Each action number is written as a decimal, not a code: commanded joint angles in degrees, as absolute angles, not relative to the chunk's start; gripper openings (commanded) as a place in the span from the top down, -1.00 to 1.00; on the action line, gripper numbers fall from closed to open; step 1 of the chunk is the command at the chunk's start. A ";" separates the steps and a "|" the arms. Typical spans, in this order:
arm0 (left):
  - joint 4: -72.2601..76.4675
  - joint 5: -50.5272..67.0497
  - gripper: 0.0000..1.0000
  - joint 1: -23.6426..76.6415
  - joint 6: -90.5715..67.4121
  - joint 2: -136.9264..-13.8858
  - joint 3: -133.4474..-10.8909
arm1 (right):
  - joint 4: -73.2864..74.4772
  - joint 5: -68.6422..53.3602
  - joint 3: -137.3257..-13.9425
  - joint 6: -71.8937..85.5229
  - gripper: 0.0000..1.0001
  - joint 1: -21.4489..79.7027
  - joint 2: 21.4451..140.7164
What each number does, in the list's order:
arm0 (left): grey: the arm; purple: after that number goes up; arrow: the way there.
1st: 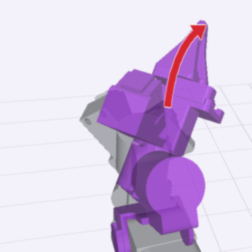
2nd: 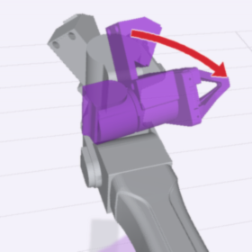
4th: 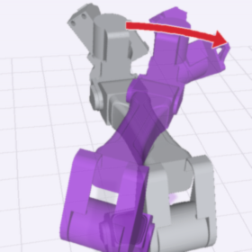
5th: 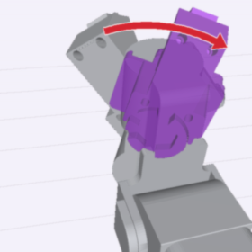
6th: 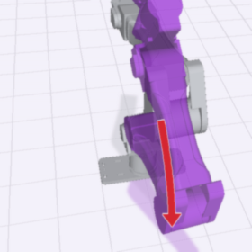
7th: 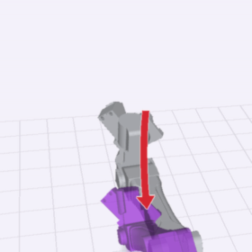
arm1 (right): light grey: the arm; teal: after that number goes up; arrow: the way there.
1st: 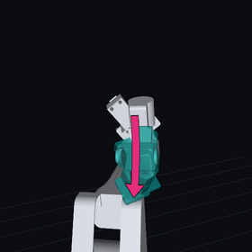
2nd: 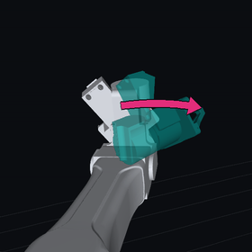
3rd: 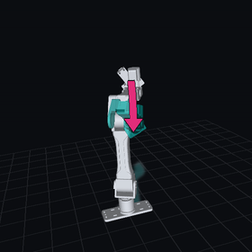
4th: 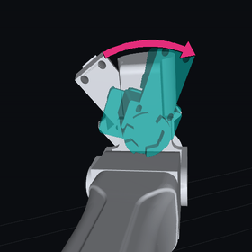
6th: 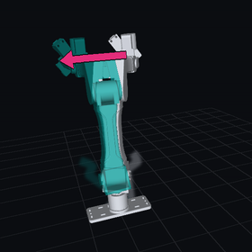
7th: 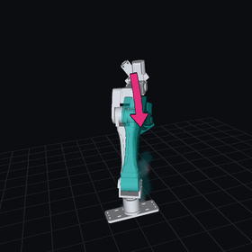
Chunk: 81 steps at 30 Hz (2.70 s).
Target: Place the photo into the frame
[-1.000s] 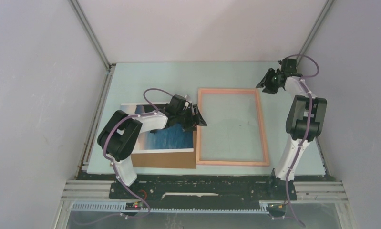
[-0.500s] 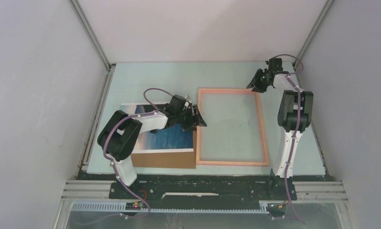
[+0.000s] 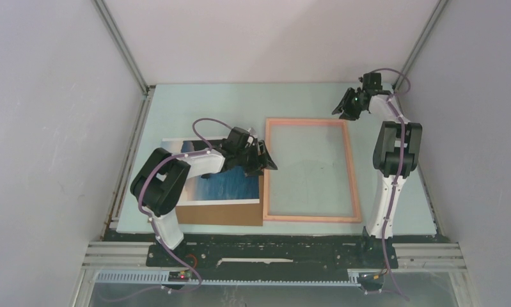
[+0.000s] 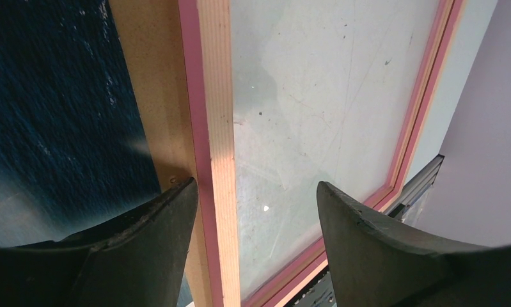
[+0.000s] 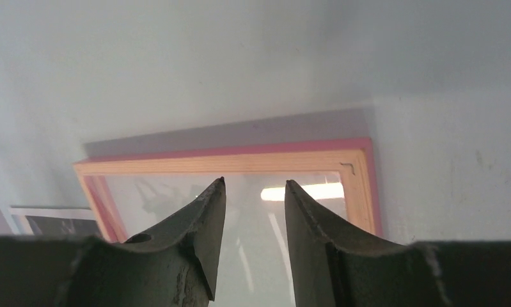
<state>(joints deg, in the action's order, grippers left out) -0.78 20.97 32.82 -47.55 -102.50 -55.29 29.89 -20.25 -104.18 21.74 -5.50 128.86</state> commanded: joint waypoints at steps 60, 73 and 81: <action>-9.86 12.41 -0.11 32.06 -44.10 -109.64 -63.10 | 40.46 -17.35 -99.67 16.25 -0.37 -5.93 115.11; -22.98 0.22 0.40 33.73 -38.19 -115.10 -72.70 | 44.09 -15.08 -109.85 12.21 -0.36 -3.24 120.94; -30.56 -3.69 0.45 34.51 -35.49 -120.57 -80.56 | 46.86 -17.52 -121.36 8.91 -0.44 1.74 131.06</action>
<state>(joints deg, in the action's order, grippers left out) -23.18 4.99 35.40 -39.55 -116.01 -78.78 44.51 -16.62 -117.16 11.92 -0.71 127.94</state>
